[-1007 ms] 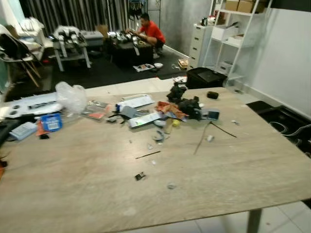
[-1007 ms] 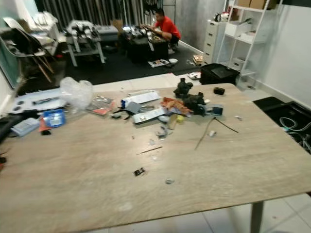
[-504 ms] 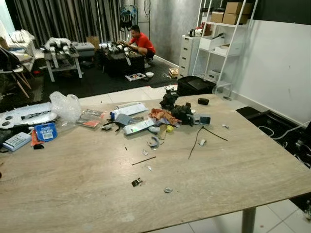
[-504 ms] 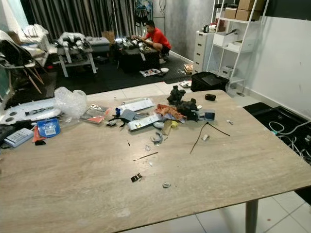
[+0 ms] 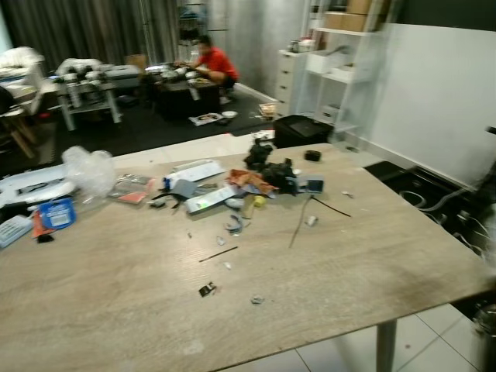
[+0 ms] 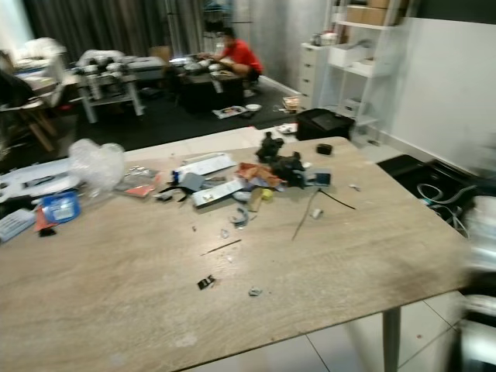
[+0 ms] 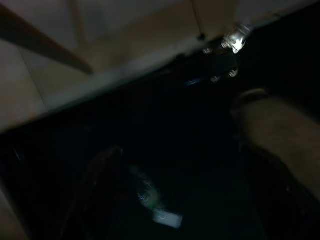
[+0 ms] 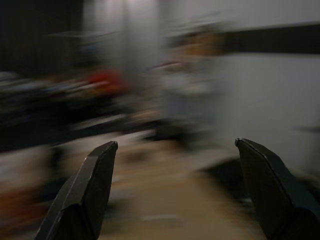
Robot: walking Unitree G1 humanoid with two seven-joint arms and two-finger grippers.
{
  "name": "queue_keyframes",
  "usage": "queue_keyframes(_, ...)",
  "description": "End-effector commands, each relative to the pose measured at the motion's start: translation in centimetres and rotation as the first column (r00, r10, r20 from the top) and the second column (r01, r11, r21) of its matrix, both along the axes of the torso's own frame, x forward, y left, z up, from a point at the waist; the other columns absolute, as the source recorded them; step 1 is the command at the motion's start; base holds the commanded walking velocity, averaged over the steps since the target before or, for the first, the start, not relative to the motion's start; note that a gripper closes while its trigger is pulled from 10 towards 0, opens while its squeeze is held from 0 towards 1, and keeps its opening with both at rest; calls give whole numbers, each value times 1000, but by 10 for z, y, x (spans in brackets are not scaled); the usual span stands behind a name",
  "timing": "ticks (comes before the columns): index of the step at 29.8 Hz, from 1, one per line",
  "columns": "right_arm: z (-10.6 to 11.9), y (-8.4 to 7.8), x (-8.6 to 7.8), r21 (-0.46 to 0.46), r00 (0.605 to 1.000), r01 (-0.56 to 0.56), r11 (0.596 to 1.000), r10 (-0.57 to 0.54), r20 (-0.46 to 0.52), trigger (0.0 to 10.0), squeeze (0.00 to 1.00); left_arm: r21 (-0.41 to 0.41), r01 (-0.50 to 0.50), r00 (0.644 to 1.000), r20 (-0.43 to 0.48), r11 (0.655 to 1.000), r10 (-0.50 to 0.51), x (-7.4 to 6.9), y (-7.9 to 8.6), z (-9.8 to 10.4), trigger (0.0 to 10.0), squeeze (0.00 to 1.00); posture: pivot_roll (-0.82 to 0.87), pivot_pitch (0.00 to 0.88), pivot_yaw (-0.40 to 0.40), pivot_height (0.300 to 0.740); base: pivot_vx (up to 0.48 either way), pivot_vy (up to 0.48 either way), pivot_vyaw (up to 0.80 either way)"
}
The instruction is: Picking trash to rubbish bin
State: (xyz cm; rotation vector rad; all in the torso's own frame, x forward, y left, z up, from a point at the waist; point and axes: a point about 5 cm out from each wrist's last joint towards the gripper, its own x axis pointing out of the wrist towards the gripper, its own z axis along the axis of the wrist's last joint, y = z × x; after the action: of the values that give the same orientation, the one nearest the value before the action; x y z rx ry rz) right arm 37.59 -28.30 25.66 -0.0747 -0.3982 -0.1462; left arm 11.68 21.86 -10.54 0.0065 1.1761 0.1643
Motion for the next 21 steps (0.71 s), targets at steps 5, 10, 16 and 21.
queue_keyframes(5,-8,93,26,-14,915,-399,917,397,-75,10000,0,11,-15,1000,-23,1000,16,-18,4,-4,10000,0,-30,129,-3,740,0,0,0)
queue_keyframes(10,-10,124,32,-13,878,-470,882,467,-109,10000,102,16,-26,998,-56,1000,27,-34,6,-7,10000,0,6,174,-7,740,0,0,0)
queue_keyframes(16,-19,157,38,12,869,-461,887,455,-194,10000,1000,24,-47,992,-114,999,49,-73,11,-11,10000,0,93,254,-12,740,0,0,0)
queue_keyframes(21,-29,162,41,17,897,-361,932,352,-267,10000,1000,31,-72,989,-125,997,76,-89,14,-11,10000,0,135,280,-18,740,0,0,0)
